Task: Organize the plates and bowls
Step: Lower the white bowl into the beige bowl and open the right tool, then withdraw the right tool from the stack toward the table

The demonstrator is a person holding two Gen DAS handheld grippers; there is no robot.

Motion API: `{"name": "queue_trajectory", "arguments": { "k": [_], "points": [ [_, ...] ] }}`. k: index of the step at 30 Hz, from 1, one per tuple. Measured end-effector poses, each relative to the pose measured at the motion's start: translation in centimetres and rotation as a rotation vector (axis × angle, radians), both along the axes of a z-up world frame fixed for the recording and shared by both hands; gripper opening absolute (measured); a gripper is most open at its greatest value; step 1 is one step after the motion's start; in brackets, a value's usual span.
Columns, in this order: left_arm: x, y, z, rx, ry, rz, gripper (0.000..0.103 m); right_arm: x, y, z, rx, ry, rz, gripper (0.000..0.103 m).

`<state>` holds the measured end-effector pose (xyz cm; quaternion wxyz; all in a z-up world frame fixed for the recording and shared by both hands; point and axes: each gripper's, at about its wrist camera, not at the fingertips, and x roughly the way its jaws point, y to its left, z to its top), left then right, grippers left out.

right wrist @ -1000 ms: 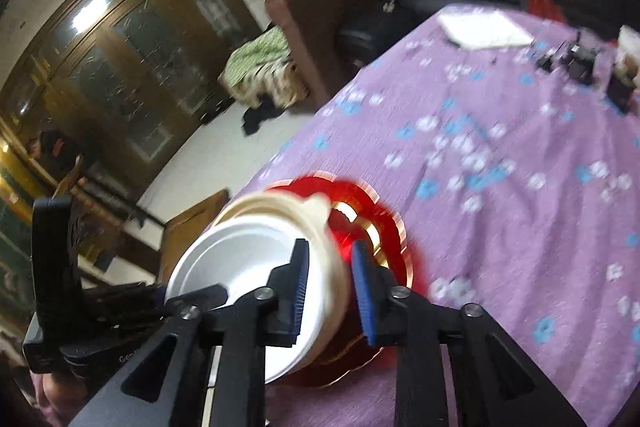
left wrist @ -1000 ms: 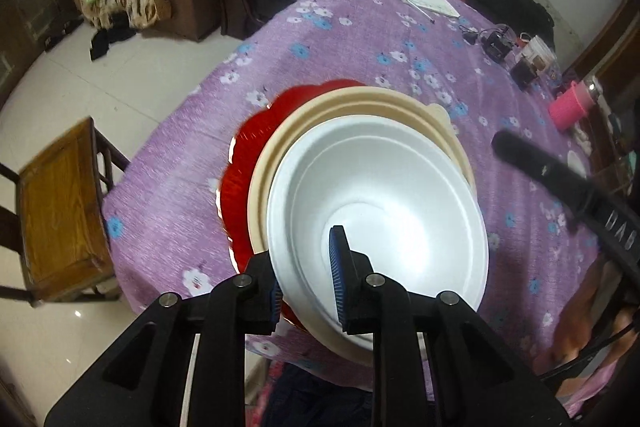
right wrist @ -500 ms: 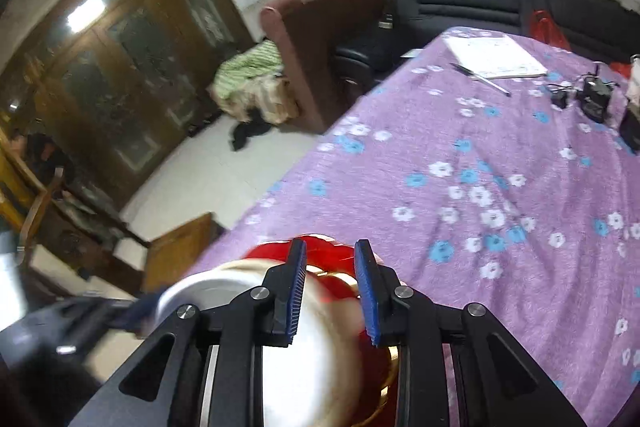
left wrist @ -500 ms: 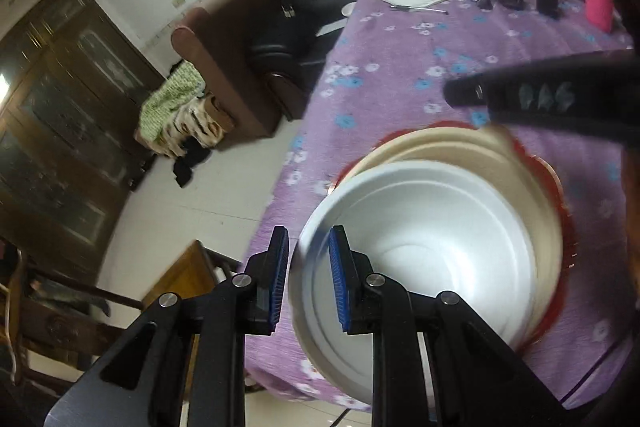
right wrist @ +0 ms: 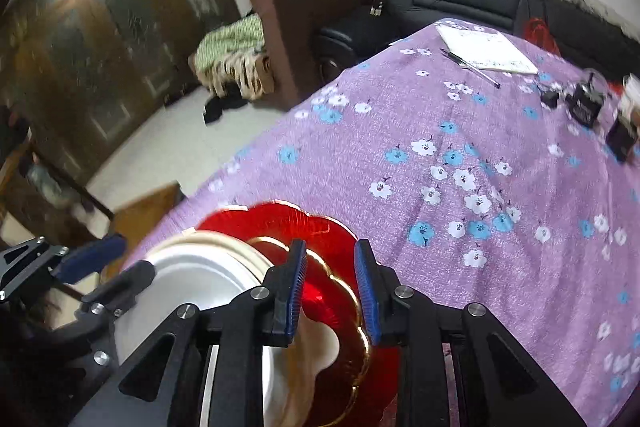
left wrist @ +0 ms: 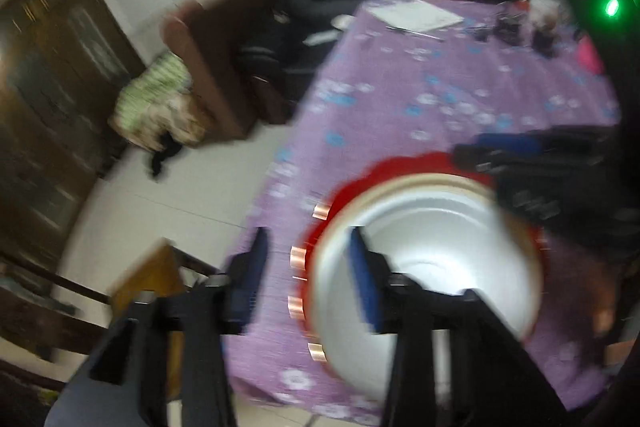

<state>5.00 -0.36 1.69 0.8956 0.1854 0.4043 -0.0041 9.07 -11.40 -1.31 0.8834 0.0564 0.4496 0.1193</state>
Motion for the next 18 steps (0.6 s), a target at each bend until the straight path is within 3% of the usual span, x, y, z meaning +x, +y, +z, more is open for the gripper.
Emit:
{"name": "queue_trajectory", "arguments": {
  "k": [2,5,8,10,12,15,18],
  "points": [
    [-0.3,0.6,0.7,-0.005,-0.026,0.017,0.053,-0.3,-0.8,0.6,0.041,-0.008,-0.012,0.027],
    [-0.9,2.4,2.5,-0.177,-0.03,0.027,0.052,-1.4,-2.7,2.1,0.06,-0.056,-0.036,0.027],
    [-1.5,1.8,4.2,-0.26,-0.043,-0.005,0.053,-2.4,-7.2,3.9,0.138,-0.074,-0.105,0.027],
    [-2.1,-0.2,5.0,-0.304,-0.028,-0.069,0.057,-3.3,-10.2,5.0,0.172,-0.091,-0.147,0.03],
    [-2.5,-2.7,5.8,-0.382,-0.008,-0.136,0.076,-4.8,-14.2,6.2,0.198,-0.117,-0.212,0.038],
    [-2.4,-6.9,6.5,-0.46,0.034,-0.213,0.078,-7.8,-20.3,7.3,0.221,-0.161,-0.314,0.047],
    [-1.8,-13.0,6.2,-0.51,0.135,-0.297,0.078,-11.6,-26.5,7.9,0.218,-0.181,-0.417,0.057]
  ]
}}
